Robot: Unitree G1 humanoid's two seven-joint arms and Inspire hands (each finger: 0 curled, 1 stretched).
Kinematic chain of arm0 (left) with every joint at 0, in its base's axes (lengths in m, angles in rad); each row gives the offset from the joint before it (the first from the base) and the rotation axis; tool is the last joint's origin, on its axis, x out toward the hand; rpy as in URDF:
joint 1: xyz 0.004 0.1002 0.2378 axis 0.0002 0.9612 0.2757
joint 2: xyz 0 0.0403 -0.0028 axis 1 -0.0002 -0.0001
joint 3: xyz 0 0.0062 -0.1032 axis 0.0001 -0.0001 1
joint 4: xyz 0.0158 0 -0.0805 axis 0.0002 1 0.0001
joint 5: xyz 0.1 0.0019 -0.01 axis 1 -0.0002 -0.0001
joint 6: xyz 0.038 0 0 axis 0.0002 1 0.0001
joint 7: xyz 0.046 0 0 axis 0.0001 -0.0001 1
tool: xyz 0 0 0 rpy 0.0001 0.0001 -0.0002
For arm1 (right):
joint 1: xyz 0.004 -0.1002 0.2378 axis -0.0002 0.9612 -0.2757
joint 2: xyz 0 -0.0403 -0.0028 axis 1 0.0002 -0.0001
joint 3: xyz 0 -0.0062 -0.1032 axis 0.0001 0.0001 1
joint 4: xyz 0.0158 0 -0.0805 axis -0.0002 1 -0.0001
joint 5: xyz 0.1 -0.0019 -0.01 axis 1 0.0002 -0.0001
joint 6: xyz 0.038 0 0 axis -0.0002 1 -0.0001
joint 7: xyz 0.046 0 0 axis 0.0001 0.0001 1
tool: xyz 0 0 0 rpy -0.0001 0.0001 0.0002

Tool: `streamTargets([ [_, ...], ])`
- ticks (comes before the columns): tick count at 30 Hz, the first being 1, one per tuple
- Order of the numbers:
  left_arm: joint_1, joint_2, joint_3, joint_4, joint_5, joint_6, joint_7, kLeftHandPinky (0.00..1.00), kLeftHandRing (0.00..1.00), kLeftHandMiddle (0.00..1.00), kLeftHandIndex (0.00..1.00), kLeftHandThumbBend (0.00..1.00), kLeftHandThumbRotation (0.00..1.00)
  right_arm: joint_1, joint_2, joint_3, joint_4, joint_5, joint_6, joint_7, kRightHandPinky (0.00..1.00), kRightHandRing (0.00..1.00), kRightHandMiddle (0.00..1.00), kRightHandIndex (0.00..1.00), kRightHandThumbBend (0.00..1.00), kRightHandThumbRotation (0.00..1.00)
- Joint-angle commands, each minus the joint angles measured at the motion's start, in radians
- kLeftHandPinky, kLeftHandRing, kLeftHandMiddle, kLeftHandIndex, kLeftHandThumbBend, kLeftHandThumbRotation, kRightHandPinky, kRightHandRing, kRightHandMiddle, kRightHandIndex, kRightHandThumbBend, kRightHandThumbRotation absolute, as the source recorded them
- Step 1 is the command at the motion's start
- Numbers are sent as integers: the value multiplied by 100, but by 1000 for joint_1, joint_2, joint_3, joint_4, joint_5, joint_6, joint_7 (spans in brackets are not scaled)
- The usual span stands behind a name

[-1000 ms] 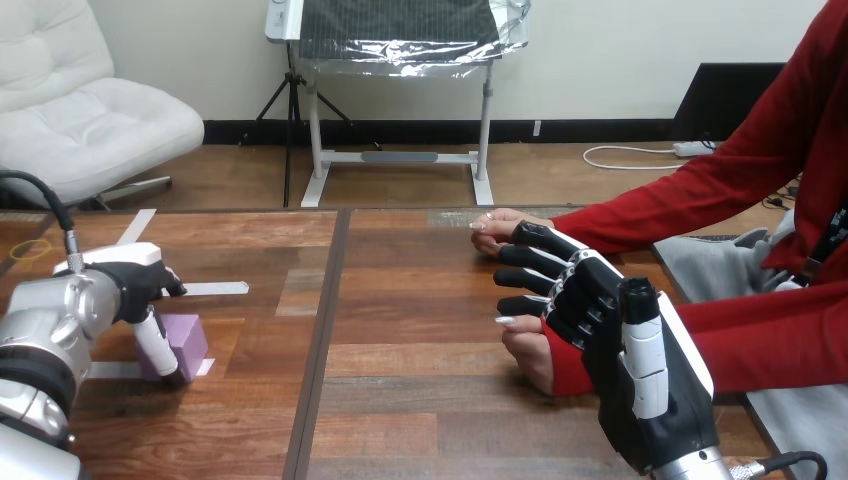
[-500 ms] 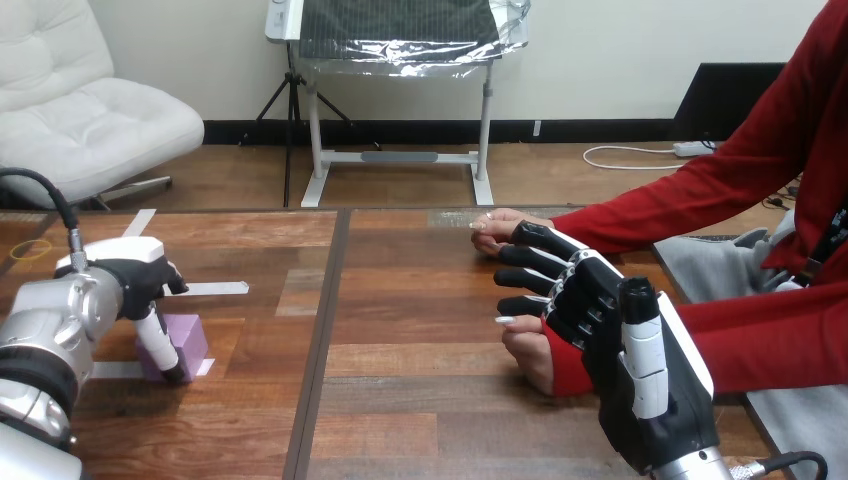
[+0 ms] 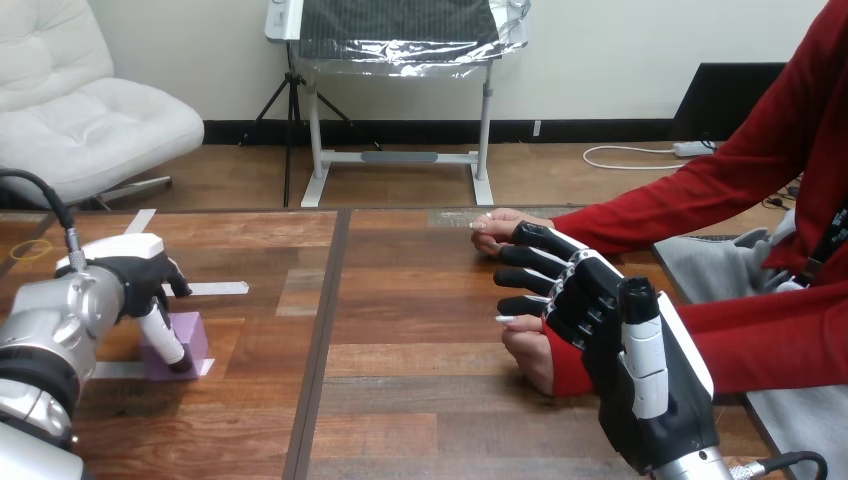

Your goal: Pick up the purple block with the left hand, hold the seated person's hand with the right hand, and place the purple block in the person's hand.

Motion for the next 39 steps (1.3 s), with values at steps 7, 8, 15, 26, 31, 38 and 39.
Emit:
streamTargets([
  [7,-59,-7,23,-36,-34,-8,-13,22,32,45,77,70,0,-54,-9,-8,-60,1,-14,-3,68,76,78,80,82,100],
  [8,-58,-6,23,-37,-36,-10,-13,24,34,47,77,70,0,-54,-9,-8,-60,2,-14,-1,68,76,78,80,82,100],
  [15,-58,-7,29,-39,-47,-12,-31,37,48,62,76,69,0,-54,-9,-8,-60,6,-13,1,68,76,78,81,82,100],
  [26,-62,-8,28,-38,-44,-13,-59,58,66,75,77,68,0,-51,-9,-7,-64,1,-11,-3,68,76,78,81,82,100],
  [31,-63,-9,29,-37,-45,-14,-65,62,70,78,77,69,0,-52,-8,-7,-65,2,-10,-4,68,76,78,81,82,100],
  [38,-64,-11,29,-37,-43,-11,-73,63,72,81,79,71,0,-55,-7,-8,-60,0,-15,-4,67,76,78,81,82,100],
  [39,-65,-11,29,-36,-43,-10,-73,63,73,81,79,71,0,-56,-7,-8,-60,0,-15,-4,67,76,78,81,81,100],
])
